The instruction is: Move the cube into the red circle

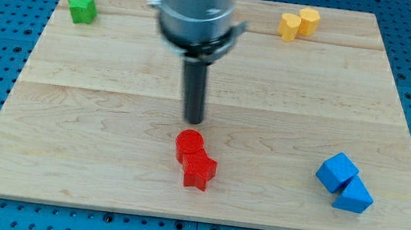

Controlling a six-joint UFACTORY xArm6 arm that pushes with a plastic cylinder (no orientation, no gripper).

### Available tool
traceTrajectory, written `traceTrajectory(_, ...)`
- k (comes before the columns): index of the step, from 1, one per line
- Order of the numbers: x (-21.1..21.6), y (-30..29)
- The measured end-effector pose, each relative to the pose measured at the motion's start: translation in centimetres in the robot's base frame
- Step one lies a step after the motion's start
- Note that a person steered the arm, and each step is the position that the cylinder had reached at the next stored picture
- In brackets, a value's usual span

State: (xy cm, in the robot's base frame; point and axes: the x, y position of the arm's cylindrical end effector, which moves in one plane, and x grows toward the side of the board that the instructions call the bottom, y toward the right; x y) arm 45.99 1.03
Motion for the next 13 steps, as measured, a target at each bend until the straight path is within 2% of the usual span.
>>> traceTrajectory(1, -0.4, 13.3)
traceTrajectory(2, 4.6, 23.1)
traceTrajectory(3, 7.7, 24.2)
traceTrajectory(4, 8.4, 23.5)
traceTrajectory(6, 6.8, 14.0)
traceTrajectory(7, 6.9, 20.3)
traceTrajectory(8, 7.3, 18.6)
traceTrajectory(10, 9.5, 11.3)
traceTrajectory(12, 12.9, 9.2)
traceTrajectory(13, 10.1, 4.6)
